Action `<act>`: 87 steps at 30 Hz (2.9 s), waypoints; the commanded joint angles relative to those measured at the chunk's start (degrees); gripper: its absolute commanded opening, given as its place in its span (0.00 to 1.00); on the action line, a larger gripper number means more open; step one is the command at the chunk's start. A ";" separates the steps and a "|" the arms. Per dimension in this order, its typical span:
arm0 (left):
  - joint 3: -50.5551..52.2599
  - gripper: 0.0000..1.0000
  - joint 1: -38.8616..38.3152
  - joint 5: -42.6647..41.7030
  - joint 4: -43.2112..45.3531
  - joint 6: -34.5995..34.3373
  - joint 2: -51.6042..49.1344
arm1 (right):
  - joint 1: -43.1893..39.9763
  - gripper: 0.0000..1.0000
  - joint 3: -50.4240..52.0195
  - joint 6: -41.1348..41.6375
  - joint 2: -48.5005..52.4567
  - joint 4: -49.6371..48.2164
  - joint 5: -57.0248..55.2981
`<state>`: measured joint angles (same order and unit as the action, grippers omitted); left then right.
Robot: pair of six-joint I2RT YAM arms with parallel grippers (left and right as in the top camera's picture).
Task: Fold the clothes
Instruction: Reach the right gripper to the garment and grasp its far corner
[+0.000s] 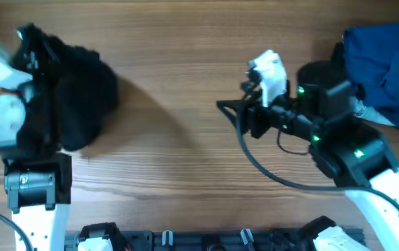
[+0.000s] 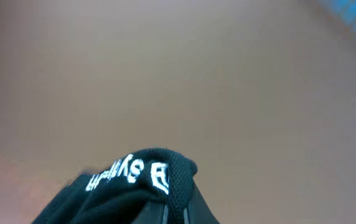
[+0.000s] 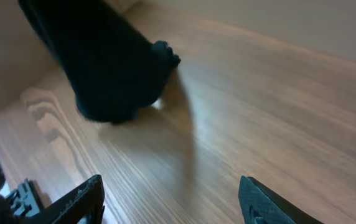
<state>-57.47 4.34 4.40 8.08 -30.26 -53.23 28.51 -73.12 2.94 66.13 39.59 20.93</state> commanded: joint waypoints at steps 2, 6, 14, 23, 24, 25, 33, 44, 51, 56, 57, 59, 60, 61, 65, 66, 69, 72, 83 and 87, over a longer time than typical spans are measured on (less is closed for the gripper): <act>-2.45 0.04 -1.62 0.87 12.83 -8.07 0.57 | 3.58 0.73 -0.42 0.39 5.35 -2.27 -0.44; -2.45 0.04 -1.62 2.16 15.50 -10.99 0.57 | 5.77 0.74 -0.42 2.80 12.11 -5.77 1.53; -2.45 0.04 -1.62 7.17 15.34 -10.95 -3.76 | 12.63 0.73 -0.42 13.84 29.62 -20.85 7.67; -2.47 0.04 -1.60 10.36 20.37 -10.93 -11.93 | 18.03 0.73 -0.42 15.30 39.34 -22.40 5.49; -2.58 0.04 -1.60 10.82 21.05 -10.82 -11.98 | 18.03 0.73 -0.42 15.26 39.98 -22.12 5.99; -2.97 0.04 -1.60 11.28 21.81 -10.47 -11.96 | 18.05 0.73 -0.35 15.28 40.72 -21.97 6.19; -8.11 0.04 -1.62 11.28 21.31 -10.51 -11.93 | 20.11 0.73 -0.35 19.67 45.29 -24.39 6.56; -8.13 0.04 -1.62 3.45 16.00 -10.49 -10.99 | 21.59 0.66 -0.59 22.34 48.26 -36.15 7.41; -8.13 0.04 -1.62 -9.64 -27.78 -5.20 -0.39 | 7.72 0.66 -0.81 16.94 40.83 -34.29 7.89; -8.13 0.04 -1.62 -19.30 -58.34 -4.92 5.33 | 1.44 0.66 -2.10 11.91 38.97 -35.91 7.17; -8.13 0.04 -1.62 -21.24 -63.54 -4.94 6.21 | 1.09 0.66 -2.10 11.32 38.97 -36.52 6.05; -8.13 0.04 -1.62 -24.30 -69.81 -4.94 7.45 | 0.94 0.66 -2.10 10.16 38.99 -37.64 4.70; -8.13 0.04 -1.62 -25.59 -72.61 -4.94 8.20 | 0.94 0.66 -2.10 9.97 38.99 -38.21 4.31; -8.13 0.04 -1.62 -26.18 -73.99 -4.94 8.57 | 0.94 0.66 -2.10 9.40 38.99 -38.77 4.33; -8.13 0.04 -1.62 -25.42 -80.39 -4.85 10.32 | 1.03 0.66 -2.10 9.25 39.47 -41.55 3.93; -8.13 0.04 -1.62 -24.44 -80.67 -4.85 10.34 | 1.25 0.66 -2.10 9.25 39.98 -42.32 3.96; -8.13 0.04 -1.62 -20.79 -79.32 -4.85 10.34 | 2.93 0.66 -2.40 9.25 41.64 -43.93 3.93; -8.13 0.04 -1.62 -18.60 -74.90 -4.87 10.34 | 5.51 0.66 -2.99 9.79 45.00 -44.54 3.72; -8.13 0.04 -1.62 -2.95 -64.17 -4.87 9.25 | 10.10 0.84 -3.02 22.77 54.45 -42.75 -8.28; -8.13 0.04 -1.62 -1.88 -63.98 -4.87 6.56 | 12.33 0.82 -3.02 24.79 56.81 -44.74 -9.33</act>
<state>-65.23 2.98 -0.82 -56.36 -36.07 -44.64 38.87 -75.18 24.53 120.68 -3.73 14.63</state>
